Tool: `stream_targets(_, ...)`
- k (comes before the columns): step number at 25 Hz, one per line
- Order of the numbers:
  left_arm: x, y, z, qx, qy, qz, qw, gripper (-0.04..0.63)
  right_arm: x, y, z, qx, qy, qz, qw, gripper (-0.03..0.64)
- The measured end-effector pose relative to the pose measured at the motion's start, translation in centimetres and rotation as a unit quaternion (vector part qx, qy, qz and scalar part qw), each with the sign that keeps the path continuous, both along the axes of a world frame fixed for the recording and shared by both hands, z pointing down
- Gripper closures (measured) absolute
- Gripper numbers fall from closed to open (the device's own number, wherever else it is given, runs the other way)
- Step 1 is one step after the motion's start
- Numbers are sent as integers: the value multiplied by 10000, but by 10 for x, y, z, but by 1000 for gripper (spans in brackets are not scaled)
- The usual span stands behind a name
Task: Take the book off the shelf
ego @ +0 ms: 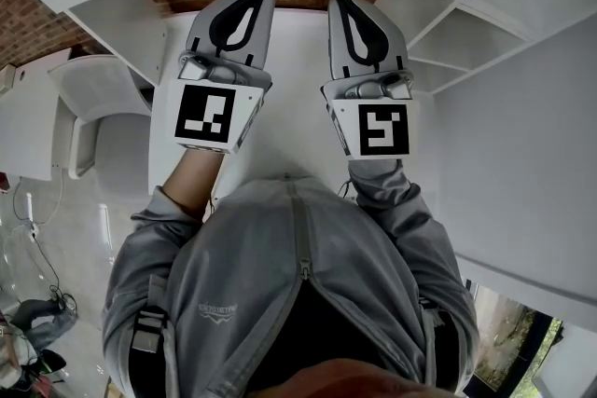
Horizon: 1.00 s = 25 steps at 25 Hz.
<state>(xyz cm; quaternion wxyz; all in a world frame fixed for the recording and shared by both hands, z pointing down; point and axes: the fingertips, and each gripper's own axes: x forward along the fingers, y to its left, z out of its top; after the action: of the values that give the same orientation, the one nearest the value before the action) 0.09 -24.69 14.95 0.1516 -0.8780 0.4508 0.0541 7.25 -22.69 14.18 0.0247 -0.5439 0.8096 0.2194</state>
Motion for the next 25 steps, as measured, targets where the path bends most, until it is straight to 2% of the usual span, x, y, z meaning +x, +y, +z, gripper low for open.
stream_targets(5, -6, -8, -14, 174, -55, -100, 9998, 588, 1, -9, -9, 92, 318, 148, 9993, 589)
stream_targets(11, -4, -18, -22, 580, -645, -248, 9959, 588, 4, -19, -19, 209, 829, 354, 9957, 588)
stream_targets(18, -3, -26, -24, 885, -1705, -496, 9801, 586, 2, -28, -17, 103, 1799, 500, 9824, 583)
stream_targets(20, -3, -29, -24, 932, -1966, -557, 9744, 578, 0, -28, -16, 68, 2052, 531, 9773, 562)
stream_targets(22, -4, -31, -23, 938, -2073, -632, 9717, 523, -2, -30, -14, 17, 2259, 565, 9725, 490)
stream_targets(25, -2, -33, -21, 1042, -2433, -732, 9615, 474, -4, -32, -10, -17, 2572, 655, 9641, 468)
